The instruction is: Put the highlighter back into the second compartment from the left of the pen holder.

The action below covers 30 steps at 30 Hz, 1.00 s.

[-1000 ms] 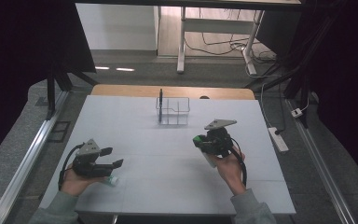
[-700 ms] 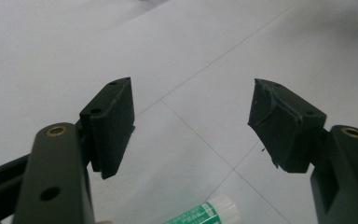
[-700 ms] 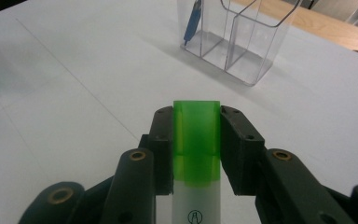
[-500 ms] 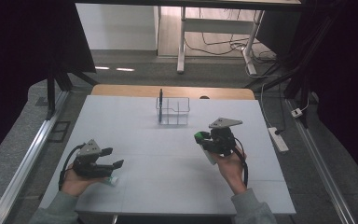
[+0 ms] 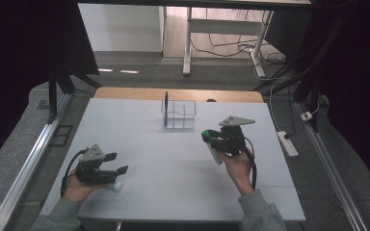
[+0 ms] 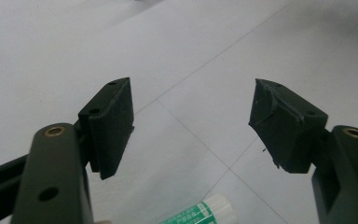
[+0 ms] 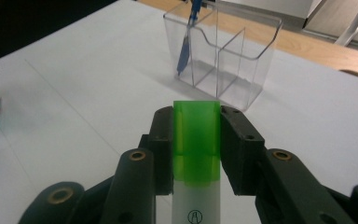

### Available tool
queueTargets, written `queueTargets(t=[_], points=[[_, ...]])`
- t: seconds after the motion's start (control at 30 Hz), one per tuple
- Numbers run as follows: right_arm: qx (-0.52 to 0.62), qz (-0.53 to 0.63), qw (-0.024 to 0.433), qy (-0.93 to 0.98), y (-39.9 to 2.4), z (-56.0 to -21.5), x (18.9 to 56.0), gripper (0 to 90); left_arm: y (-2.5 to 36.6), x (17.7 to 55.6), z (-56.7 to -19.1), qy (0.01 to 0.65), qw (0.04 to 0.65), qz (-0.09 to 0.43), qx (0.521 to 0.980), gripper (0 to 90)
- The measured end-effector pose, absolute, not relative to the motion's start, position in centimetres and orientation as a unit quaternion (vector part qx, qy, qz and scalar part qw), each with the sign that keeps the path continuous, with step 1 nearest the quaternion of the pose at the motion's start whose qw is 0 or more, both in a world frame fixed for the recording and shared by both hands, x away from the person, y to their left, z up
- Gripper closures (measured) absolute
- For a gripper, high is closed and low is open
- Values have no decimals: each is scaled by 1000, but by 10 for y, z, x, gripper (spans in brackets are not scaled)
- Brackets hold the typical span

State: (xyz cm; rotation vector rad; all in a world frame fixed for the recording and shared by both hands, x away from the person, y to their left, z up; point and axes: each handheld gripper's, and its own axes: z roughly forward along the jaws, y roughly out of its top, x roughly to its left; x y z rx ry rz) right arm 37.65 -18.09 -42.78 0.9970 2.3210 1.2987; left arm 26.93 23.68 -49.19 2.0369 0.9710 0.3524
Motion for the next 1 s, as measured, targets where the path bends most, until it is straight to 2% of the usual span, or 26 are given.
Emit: queueTargets(t=[1.0], points=[[344, 490, 157, 785, -154, -402, 407, 665, 236, 271, -495, 386, 413, 136, 814, 295]])
